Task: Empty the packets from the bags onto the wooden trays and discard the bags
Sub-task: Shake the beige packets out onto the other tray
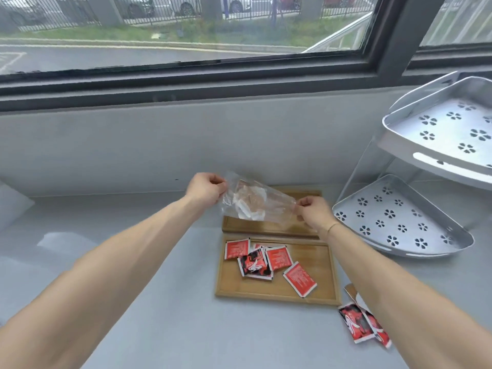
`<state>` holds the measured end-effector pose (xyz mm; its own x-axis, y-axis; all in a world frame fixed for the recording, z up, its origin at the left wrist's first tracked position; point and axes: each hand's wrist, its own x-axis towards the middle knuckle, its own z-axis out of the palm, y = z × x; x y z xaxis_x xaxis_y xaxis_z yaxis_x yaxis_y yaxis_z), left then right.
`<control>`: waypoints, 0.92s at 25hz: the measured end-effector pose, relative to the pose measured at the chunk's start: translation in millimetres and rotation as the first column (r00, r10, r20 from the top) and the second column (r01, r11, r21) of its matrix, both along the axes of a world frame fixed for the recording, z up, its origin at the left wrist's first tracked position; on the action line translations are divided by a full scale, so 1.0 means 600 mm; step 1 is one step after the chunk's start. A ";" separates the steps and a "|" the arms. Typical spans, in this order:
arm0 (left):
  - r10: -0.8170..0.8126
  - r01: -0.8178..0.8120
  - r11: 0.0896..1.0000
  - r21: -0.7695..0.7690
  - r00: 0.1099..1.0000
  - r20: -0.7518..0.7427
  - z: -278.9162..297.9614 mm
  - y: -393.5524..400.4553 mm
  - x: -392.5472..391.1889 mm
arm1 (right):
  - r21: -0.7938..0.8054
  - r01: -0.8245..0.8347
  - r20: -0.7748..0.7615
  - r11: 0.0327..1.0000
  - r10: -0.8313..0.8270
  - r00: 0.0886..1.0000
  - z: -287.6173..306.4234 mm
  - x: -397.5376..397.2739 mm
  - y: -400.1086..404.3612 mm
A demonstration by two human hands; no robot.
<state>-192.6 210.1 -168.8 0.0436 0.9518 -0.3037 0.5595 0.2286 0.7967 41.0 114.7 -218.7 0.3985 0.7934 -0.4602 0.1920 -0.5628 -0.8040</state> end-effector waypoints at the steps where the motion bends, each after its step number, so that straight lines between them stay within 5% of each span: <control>1: -0.021 0.021 1.000 0.022 1.000 -0.014 0.004 0.010 0.007 | -0.011 0.017 -0.037 1.000 -0.018 0.999 -0.010 0.000 0.003; 11: -0.174 0.206 0.961 0.183 0.969 -0.176 0.101 0.049 0.045 | -0.093 0.203 -0.415 0.975 -0.223 0.882 -0.029 -0.051 0.020; 23: -0.162 0.289 0.903 0.317 0.914 -0.372 0.197 0.022 0.022 | -0.067 0.200 -0.524 0.978 -0.205 0.827 0.007 -0.109 0.026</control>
<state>-179.1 223.2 -50.7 0.2282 0.9734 0.0201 0.8045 -0.2002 0.5592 -24.5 130.6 -214.7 0.2455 0.7165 -0.6529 -0.3766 -0.5501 -0.7453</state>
